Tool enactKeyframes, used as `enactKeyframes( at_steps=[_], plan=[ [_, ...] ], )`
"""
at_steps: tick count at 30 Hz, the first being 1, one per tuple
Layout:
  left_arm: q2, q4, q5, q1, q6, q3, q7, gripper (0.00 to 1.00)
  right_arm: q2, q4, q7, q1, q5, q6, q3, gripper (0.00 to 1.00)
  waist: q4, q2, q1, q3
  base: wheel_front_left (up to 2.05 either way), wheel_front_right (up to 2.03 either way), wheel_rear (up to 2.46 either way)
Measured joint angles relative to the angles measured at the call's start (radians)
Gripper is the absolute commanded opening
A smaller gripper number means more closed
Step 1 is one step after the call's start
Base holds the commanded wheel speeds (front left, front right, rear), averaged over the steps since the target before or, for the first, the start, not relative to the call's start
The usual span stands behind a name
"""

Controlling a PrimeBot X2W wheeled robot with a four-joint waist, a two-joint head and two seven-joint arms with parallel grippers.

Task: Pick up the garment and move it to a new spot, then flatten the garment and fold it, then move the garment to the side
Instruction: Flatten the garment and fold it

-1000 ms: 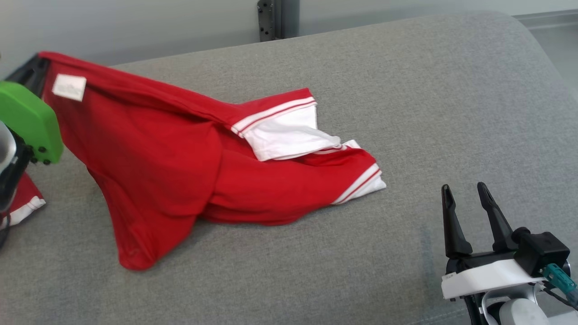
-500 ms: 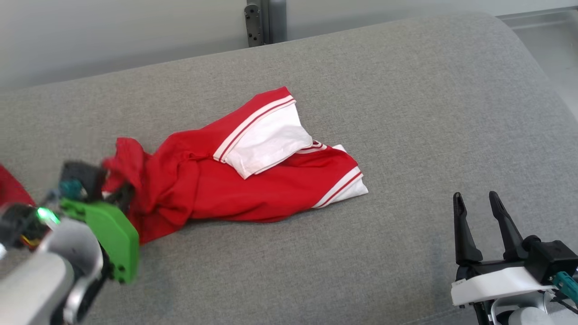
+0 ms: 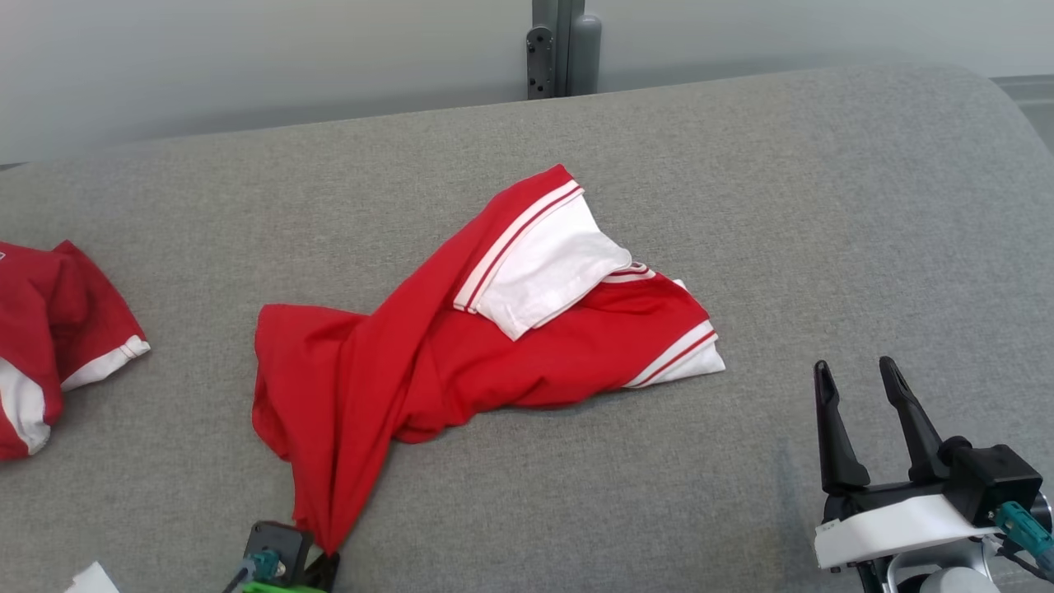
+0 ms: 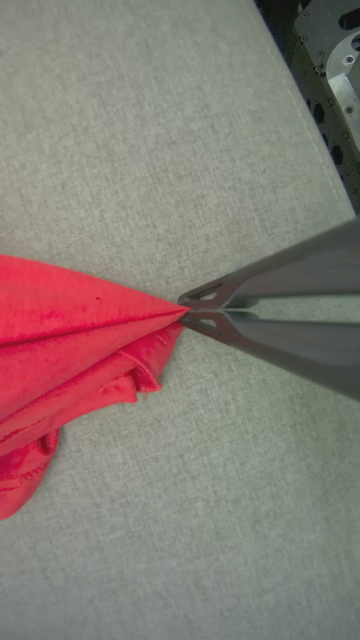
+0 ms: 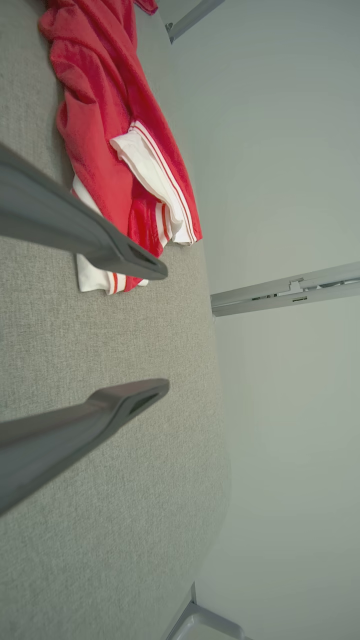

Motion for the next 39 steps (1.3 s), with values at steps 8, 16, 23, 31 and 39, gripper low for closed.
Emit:
enactKeyframes(
  at_steps=[8, 16, 23, 31, 39],
  plan=[
    [-0.070, 0.069, -0.068, 0.088, 0.084, 0.091, -0.131, 1.00, 0.000, 0.001, 0.000, 0.004, -0.001, 0.000, 0.005, 1.00, 0.016, 0.0000, 0.0000, -0.018, 0.00, 0.00, 0.00],
    [0.034, -0.143, -0.096, 0.148, 0.267, 0.263, -0.240, 1.00, 0.000, -0.001, 0.000, 0.025, -0.003, 0.000, 0.002, 1.00, -0.004, 0.0000, 0.0000, -0.034, 0.00, 0.00, 0.00],
    [0.131, -0.340, -0.040, 0.115, 0.358, 0.300, -0.206, 1.00, 0.000, -0.012, 0.000, 0.008, 0.000, 0.000, 0.010, 1.00, -0.060, 0.0000, 0.0000, -0.031, 0.00, 0.00, 0.00],
    [0.023, -0.294, 0.086, -0.184, 0.206, 0.138, -0.080, 1.00, -0.001, -0.010, 0.000, -0.023, 0.019, 0.000, 0.029, 1.00, -0.141, 0.0000, 0.0000, 0.009, 0.00, 0.00, 0.00],
    [-0.225, 0.050, 0.121, -0.421, 0.037, 0.023, -0.024, 1.00, 0.000, -0.003, 0.000, -0.044, 0.053, 0.000, 0.043, 1.00, -0.227, 0.0001, 0.0000, 0.065, 0.00, 0.00, 0.00]
  ],
)
